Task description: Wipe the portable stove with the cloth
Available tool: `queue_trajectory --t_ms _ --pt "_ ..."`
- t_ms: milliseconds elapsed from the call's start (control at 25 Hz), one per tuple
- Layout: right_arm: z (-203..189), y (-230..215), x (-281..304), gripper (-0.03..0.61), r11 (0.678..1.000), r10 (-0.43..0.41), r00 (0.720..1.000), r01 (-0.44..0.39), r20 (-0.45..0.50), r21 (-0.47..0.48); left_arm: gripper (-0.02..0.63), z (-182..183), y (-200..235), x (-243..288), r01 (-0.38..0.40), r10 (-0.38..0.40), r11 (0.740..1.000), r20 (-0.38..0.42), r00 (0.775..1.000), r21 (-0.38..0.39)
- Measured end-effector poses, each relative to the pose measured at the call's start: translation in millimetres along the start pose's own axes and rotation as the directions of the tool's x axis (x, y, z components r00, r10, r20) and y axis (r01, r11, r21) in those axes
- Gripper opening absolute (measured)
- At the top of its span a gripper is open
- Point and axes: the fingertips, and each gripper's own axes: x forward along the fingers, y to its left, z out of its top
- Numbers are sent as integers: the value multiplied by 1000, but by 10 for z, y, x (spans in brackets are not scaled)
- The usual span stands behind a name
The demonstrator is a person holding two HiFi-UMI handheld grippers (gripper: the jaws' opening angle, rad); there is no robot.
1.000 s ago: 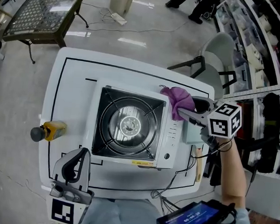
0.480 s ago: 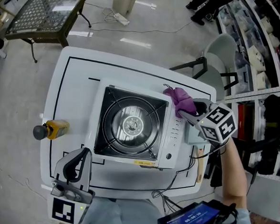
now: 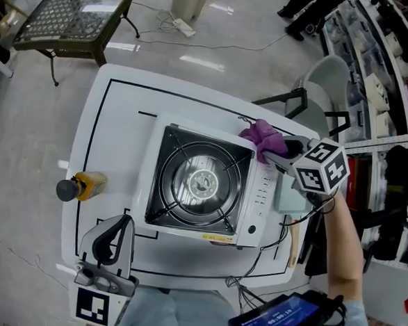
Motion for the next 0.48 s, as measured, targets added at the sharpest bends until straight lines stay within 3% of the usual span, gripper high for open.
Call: queue_trajectory --t_ms 480 --pt "453 80 320 153 998 37 999 -39 -28 -48 18 -3 297 -163 -50 51 999 12 999 -16"
